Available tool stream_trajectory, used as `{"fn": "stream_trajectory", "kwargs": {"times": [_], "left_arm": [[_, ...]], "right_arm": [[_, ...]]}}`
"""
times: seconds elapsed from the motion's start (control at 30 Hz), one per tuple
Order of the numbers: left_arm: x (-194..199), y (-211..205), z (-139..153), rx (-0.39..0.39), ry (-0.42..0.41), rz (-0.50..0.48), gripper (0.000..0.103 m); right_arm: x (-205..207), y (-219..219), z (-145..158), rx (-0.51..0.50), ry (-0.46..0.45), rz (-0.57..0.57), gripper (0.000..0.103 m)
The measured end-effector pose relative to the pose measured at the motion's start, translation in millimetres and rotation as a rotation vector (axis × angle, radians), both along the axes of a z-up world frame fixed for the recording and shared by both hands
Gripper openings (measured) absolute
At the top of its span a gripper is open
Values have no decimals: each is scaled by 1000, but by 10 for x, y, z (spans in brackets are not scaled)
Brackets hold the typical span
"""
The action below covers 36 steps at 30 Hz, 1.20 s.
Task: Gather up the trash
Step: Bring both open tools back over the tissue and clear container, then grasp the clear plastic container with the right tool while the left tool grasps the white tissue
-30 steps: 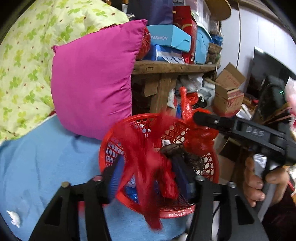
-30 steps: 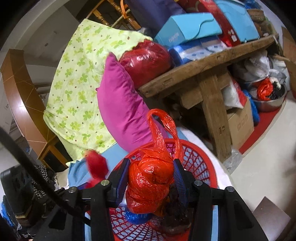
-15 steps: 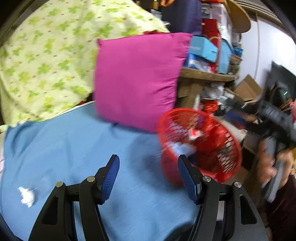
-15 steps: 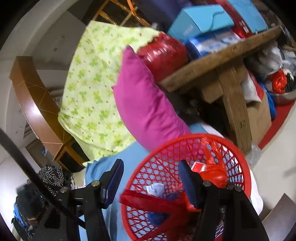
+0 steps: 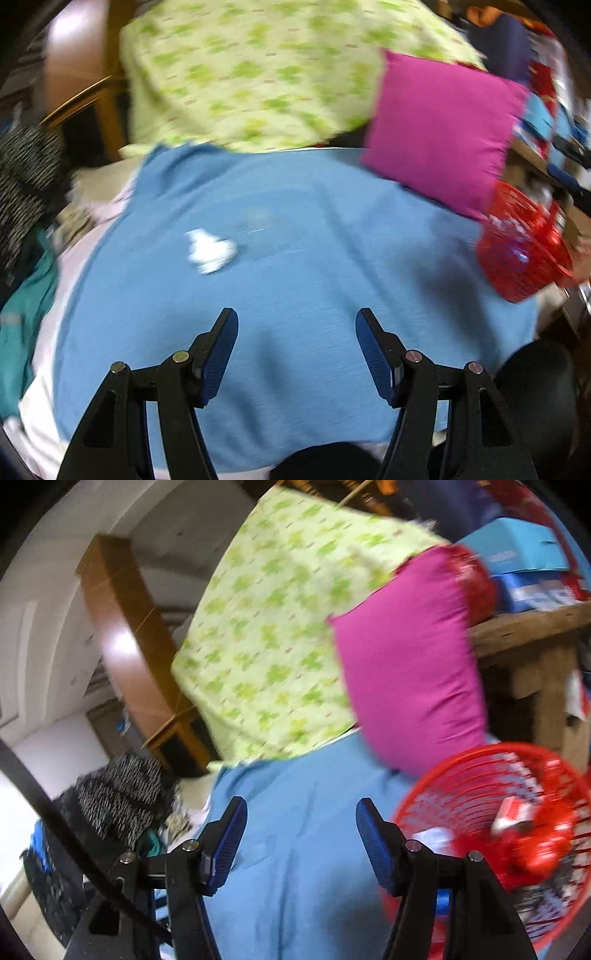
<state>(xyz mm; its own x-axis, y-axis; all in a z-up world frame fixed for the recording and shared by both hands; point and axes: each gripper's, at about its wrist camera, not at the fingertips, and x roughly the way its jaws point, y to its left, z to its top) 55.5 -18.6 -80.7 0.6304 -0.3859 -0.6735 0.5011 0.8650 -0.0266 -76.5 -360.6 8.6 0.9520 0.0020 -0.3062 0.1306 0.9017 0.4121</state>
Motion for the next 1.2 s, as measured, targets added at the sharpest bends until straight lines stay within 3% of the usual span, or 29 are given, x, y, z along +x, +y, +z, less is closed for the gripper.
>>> {"fn": "stream_trajectory", "kwargs": {"times": [0.2, 0.47, 0.6, 0.93, 1.07, 1.2], "left_arm": [[148, 598, -125, -49, 20, 123, 67], [280, 896, -398, -71, 55, 167, 67], [497, 1017, -422, -99, 70, 192, 67], [1094, 940, -428, -104, 91, 200, 67], [1354, 734, -477, -99, 109, 168, 67], [1558, 504, -544, -107, 143, 144, 67]], "right_arm": [[692, 642, -269, -16, 141, 161, 65], [1797, 1261, -834, 14, 315, 289, 65], [2445, 1422, -1267, 103, 407, 307, 65], [3430, 1501, -1905, 202, 542, 263, 65], [3540, 1543, -2031, 152, 586, 257, 65], [3567, 1562, -2039, 106, 591, 283, 52]]}}
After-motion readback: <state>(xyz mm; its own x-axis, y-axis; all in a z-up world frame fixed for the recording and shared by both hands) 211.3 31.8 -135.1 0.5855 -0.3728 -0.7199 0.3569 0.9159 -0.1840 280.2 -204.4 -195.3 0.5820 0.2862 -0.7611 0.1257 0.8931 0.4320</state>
